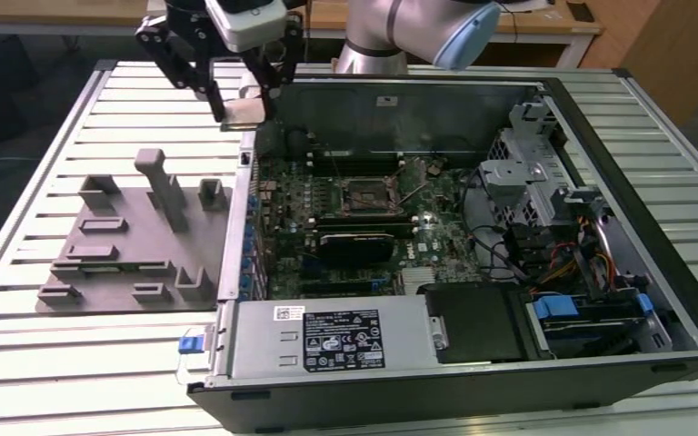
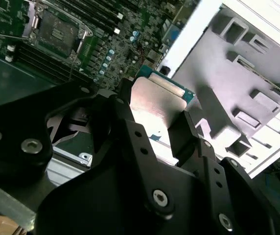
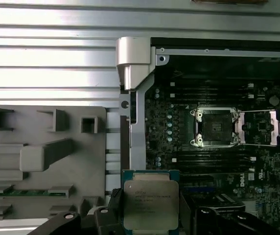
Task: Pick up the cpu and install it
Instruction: 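Pick up the cpu and move it towards the insertion slot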
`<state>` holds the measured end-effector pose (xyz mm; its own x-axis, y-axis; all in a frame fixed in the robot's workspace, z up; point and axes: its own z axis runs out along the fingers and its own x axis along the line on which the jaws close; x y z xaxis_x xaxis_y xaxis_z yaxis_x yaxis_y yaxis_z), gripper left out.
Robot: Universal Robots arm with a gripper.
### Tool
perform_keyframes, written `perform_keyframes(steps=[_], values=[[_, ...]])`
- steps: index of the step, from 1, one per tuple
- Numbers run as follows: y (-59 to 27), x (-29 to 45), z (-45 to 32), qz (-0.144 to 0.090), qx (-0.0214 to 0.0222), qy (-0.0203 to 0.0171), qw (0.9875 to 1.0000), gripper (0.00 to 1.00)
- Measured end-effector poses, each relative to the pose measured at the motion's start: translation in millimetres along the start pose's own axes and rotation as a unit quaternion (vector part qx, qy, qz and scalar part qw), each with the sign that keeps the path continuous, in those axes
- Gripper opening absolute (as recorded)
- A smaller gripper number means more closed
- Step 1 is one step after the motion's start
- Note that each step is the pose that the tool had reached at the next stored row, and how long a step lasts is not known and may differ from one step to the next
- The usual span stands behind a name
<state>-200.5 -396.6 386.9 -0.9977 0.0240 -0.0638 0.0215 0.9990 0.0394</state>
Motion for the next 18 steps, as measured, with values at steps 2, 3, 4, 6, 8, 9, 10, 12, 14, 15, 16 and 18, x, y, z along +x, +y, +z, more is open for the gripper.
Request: perform_keyframes(steps=[2,3,4,6,8,9,10,12,14,15,16,18], values=[[0.1,-5.3,0.5,0.0,-0.0001,0.0,1.0,0.55],[0.2,-7.8,0.7,0.0,0.0,0.0,1.0,0.55],[0.2,-10.4,0.9,0.0,-0.0001,-0.0001,1.0,0.55],[0.3,-15.6,1.4,0.0,-0.0001,0.0,1.0,0.55],[0.4,-20.4,2.0,0.0,-0.0001,0.0,1.0,0.55],[0.5,-23.0,2.4,0.0,-0.0001,0.0,1.0,0.55],[0.5,-25.4,2.8,0.0,0.0,0.0001,1.0,0.55],[0.6,-30.0,3.9,0.0,0.0,0.0002,1.0,0.55],[0.6,-34.5,5.3,0.0,-0.0001,0.0003,1.0,0.55],[0.7,-36.7,6.1,0.0,-0.0001,0.0003,1.0,0.55],[0.7,-38.4,6.8,0.0,-0.0001,0.0004,1.0,0.55],[0.7,-41.9,8.4,0.0,0.0,0.0005,1.0,0.55]])
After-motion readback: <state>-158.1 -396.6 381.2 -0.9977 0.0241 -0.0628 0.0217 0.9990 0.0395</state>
